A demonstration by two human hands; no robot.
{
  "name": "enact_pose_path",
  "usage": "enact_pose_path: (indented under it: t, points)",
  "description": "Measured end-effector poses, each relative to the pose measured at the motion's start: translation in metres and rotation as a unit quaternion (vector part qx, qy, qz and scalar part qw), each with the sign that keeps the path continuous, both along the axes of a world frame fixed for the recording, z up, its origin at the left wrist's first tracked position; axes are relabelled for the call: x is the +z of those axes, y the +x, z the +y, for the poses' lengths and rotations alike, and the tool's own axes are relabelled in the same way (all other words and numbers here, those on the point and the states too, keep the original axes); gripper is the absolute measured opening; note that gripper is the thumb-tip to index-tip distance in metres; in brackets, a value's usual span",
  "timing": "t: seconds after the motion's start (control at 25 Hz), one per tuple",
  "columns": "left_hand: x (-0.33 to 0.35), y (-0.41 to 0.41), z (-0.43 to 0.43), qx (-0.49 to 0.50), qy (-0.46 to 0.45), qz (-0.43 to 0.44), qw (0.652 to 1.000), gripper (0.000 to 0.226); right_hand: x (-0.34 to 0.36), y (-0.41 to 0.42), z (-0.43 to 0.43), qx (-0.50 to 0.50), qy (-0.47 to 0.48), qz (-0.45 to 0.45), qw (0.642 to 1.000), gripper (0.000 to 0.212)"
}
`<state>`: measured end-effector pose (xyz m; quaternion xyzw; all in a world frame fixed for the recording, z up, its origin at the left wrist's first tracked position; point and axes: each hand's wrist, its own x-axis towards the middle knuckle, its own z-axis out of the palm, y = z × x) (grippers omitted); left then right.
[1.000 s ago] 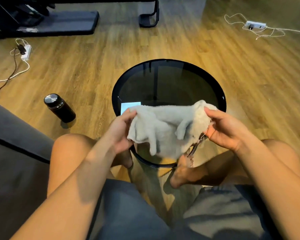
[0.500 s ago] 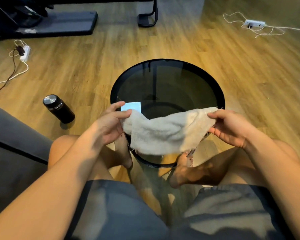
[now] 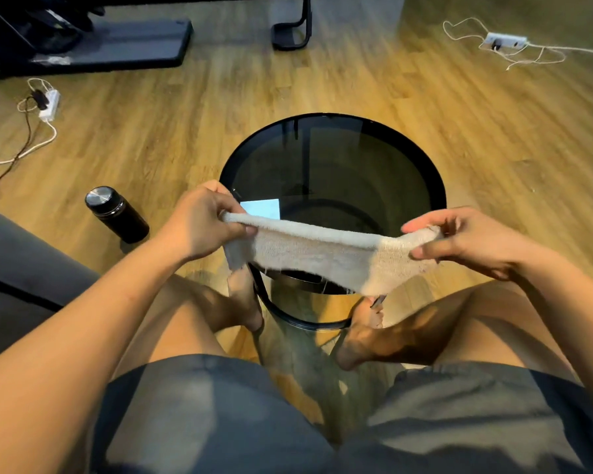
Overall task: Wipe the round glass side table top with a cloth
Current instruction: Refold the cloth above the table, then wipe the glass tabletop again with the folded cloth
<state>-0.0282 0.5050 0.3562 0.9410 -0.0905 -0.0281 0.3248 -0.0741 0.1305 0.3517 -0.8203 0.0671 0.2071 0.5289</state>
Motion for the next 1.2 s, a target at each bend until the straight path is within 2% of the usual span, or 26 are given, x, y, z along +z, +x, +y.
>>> enact_pose_path:
  t: [0.08, 0.12, 0.2, 0.28, 0.32, 0.36, 0.4, 0.44, 0.52, 0.56, 0.64, 0.68, 0.72, 0.76, 0.8, 0.84, 0.88, 0.92, 0.96, 1.0, 1.04, 1.12, 1.2]
  points:
    - [0.003, 0.002, 0.007, -0.018, -0.032, 0.002, 0.999, 0.011, 0.003, 0.002, 0.002, 0.038, -0.119, -0.051, 0.991, 0.012]
    - [0.006, 0.001, 0.011, -0.024, -0.076, 0.034, 0.996, 0.010, 0.004, 0.005, 0.001, 0.025, -0.146, -0.073, 0.986, 0.007]
    - [0.012, -0.003, 0.012, -0.012, -0.207, 0.122, 0.971, 0.013, 0.003, 0.012, 0.002, -0.062, -0.087, -0.077, 0.991, 0.018]
    - [0.010, -0.011, -0.001, 0.043, -0.280, 0.158, 0.946, 0.018, 0.002, 0.016, 0.013, -0.227, 0.020, -0.081, 0.970, 0.017]
    - [0.007, -0.015, -0.012, 0.077, -0.290, 0.164, 0.940, 0.017, 0.003, 0.016, 0.026, -0.291, 0.023, -0.101, 0.951, 0.018]
    - [0.002, -0.022, -0.030, 0.106, -0.297, 0.173, 0.933, 0.015, 0.002, 0.013, 0.043, -0.322, -0.013, -0.133, 0.937, 0.020]
    - [-0.002, -0.032, -0.051, 0.127, -0.318, 0.190, 0.920, 0.016, 0.001, 0.006, 0.064, -0.311, -0.057, -0.175, 0.932, 0.019]
    - [-0.006, -0.042, -0.071, 0.138, -0.349, 0.213, 0.902, 0.022, 0.000, -0.004, 0.089, -0.260, -0.082, -0.228, 0.935, 0.018]
    - [-0.015, -0.061, -0.103, 0.150, -0.400, 0.260, 0.866, 0.035, -0.008, -0.031, 0.132, -0.080, -0.134, -0.303, 0.940, 0.010]
    - [-0.020, -0.067, -0.109, 0.161, -0.407, 0.265, 0.859, 0.036, -0.014, -0.044, 0.145, 0.015, -0.160, -0.304, 0.939, 0.014]
    - [-0.029, -0.069, -0.105, 0.201, -0.397, 0.238, 0.863, 0.025, -0.020, -0.061, 0.150, 0.135, -0.152, -0.290, 0.935, 0.020]
    - [-0.032, -0.066, -0.098, 0.231, -0.391, 0.221, 0.863, 0.015, -0.019, -0.062, 0.142, 0.139, -0.102, -0.277, 0.946, 0.015]
    - [-0.033, -0.062, -0.091, 0.253, -0.402, 0.214, 0.853, 0.008, -0.017, -0.059, 0.132, 0.102, -0.038, -0.262, 0.959, 0.010]
    - [-0.032, -0.058, -0.086, 0.257, -0.442, 0.218, 0.831, 0.005, -0.020, -0.051, 0.122, 0.021, 0.007, -0.249, 0.968, 0.009]
    - [-0.028, -0.053, -0.083, 0.240, -0.499, 0.227, 0.801, 0.007, -0.022, -0.036, 0.113, -0.076, 0.049, -0.203, 0.975, 0.018]
    - [-0.022, -0.048, -0.084, 0.212, -0.554, 0.239, 0.768, 0.009, -0.023, -0.021, 0.106, -0.145, 0.111, -0.107, 0.977, 0.034]
    - [-0.016, -0.043, -0.087, 0.192, -0.588, 0.245, 0.747, 0.012, -0.028, -0.006, 0.100, -0.170, 0.207, 0.020, 0.963, 0.046]
    - [-0.013, -0.039, -0.089, 0.187, -0.597, 0.242, 0.742, 0.017, -0.032, 0.005, 0.097, -0.171, 0.298, 0.116, 0.932, 0.049]
    - [-0.016, -0.035, -0.091, 0.196, -0.585, 0.234, 0.752, 0.020, -0.035, 0.014, 0.098, -0.173, 0.356, 0.157, 0.905, 0.046]
    - [-0.023, -0.032, -0.090, 0.215, -0.558, 0.226, 0.769, 0.020, -0.041, 0.022, 0.100, -0.175, 0.369, 0.153, 0.900, 0.042]
    - [-0.033, -0.032, -0.087, 0.240, -0.520, 0.220, 0.790, 0.016, -0.046, 0.031, 0.103, -0.185, 0.341, 0.124, 0.913, 0.040]
    - [-0.052, -0.035, -0.077, 0.284, -0.416, 0.218, 0.836, 0.011, -0.055, 0.052, 0.112, -0.205, 0.226, 0.032, 0.952, 0.043]
    - [-0.069, -0.033, -0.064, 0.301, -0.348, 0.230, 0.857, 0.017, -0.059, 0.071, 0.127, -0.161, 0.122, -0.035, 0.979, 0.051]
